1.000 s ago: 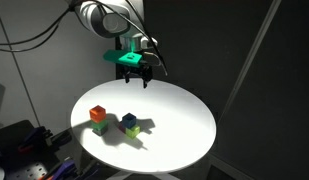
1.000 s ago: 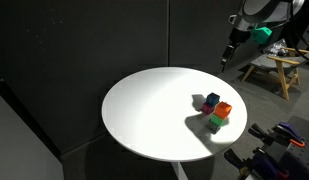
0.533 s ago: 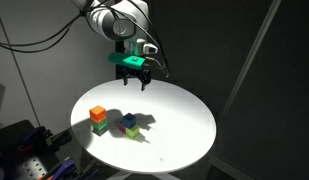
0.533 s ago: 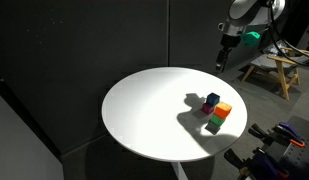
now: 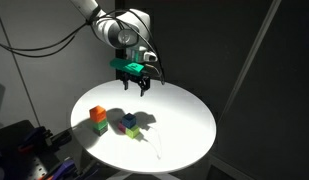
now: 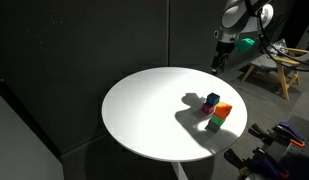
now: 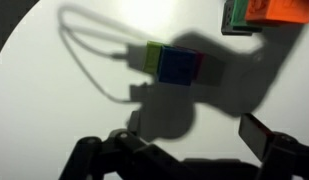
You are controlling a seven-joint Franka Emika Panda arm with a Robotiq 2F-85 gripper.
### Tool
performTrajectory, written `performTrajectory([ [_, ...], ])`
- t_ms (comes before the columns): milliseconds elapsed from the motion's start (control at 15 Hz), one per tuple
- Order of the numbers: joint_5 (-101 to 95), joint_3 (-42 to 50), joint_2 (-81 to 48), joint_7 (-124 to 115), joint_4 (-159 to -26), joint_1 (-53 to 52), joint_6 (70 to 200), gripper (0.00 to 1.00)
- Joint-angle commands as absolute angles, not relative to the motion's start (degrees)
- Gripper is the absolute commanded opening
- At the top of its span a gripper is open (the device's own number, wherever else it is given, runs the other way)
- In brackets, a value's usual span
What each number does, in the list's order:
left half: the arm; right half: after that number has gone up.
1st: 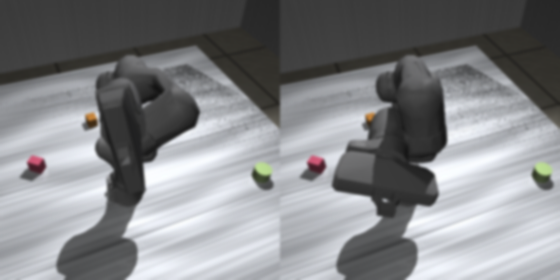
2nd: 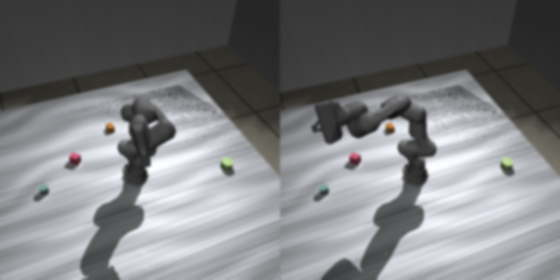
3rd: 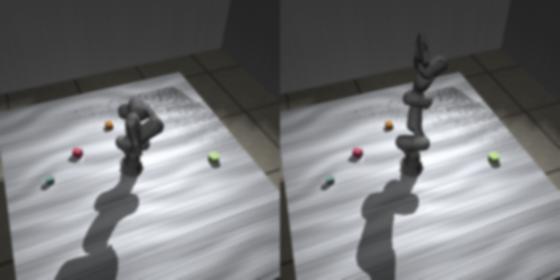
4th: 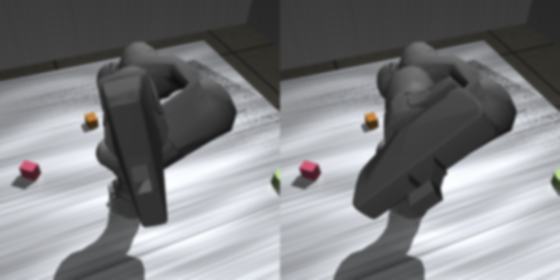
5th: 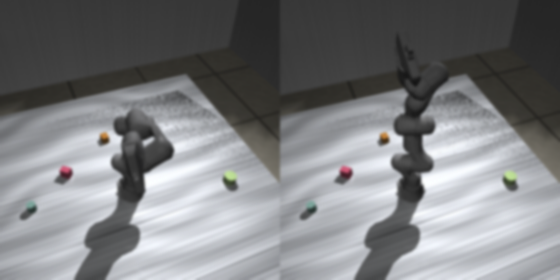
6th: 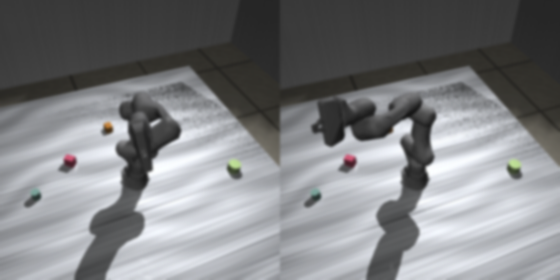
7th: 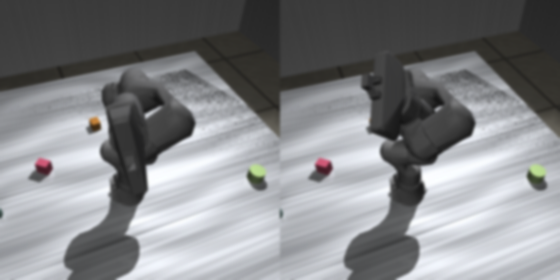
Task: Remove the blue block from the mulberry block top and stack it on the orange block
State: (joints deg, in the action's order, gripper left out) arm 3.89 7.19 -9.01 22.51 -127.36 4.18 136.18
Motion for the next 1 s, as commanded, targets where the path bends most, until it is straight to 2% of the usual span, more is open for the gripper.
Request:
performTrajectory([
  [0, 2.38, 6.39, -10.34, 16.88, -126.13, 5.11, 135.82, 1.00],
  [933, 1.28, 6.03, -14.58, 11.05, -127.23, 4.98, 140.52, 1.00],
])
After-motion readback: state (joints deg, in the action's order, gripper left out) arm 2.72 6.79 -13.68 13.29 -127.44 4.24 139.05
